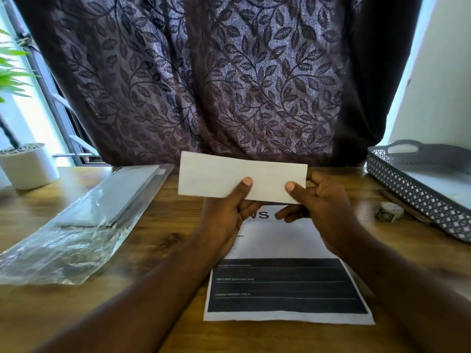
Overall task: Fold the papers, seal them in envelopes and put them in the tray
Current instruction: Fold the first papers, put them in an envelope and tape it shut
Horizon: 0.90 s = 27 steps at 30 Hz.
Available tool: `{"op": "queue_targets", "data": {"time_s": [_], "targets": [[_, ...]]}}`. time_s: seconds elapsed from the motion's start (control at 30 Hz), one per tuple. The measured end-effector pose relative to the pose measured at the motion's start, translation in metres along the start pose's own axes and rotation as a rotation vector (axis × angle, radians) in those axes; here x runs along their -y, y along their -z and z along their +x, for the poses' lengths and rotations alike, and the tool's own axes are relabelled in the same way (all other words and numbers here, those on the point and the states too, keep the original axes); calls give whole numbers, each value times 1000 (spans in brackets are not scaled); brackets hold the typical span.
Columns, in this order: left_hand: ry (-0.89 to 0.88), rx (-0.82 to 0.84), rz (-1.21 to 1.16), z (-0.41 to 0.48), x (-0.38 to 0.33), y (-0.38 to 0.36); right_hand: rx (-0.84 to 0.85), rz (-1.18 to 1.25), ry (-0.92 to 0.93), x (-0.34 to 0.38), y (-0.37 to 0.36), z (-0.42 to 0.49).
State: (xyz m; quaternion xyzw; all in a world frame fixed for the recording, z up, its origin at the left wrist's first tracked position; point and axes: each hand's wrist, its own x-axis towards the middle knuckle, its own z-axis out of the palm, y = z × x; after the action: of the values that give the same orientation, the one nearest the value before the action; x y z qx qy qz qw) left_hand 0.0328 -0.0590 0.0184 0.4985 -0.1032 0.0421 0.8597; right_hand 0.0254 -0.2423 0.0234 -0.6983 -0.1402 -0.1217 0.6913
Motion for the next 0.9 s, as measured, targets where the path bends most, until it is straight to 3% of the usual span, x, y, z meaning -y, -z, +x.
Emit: {"op": "queue_targets", "data": {"time_s": [0.23, 0.5, 0.67, 0.83, 0.9], "targets": [[-26, -135, -37, 15, -16, 19, -36, 14, 13, -2, 24, 9], [-46, -147, -41, 27, -20, 37, -7, 14, -54, -3, 35, 15], [-120, -175, 304, 25, -10, 44, -14, -167, -151, -3, 45, 16], [-300, -241, 1199, 34, -5, 68, -80, -569, -165, -9, 53, 21], [-249, -190, 1399, 37, -4, 74, -43, -738, -166, -15, 59, 21]]}}
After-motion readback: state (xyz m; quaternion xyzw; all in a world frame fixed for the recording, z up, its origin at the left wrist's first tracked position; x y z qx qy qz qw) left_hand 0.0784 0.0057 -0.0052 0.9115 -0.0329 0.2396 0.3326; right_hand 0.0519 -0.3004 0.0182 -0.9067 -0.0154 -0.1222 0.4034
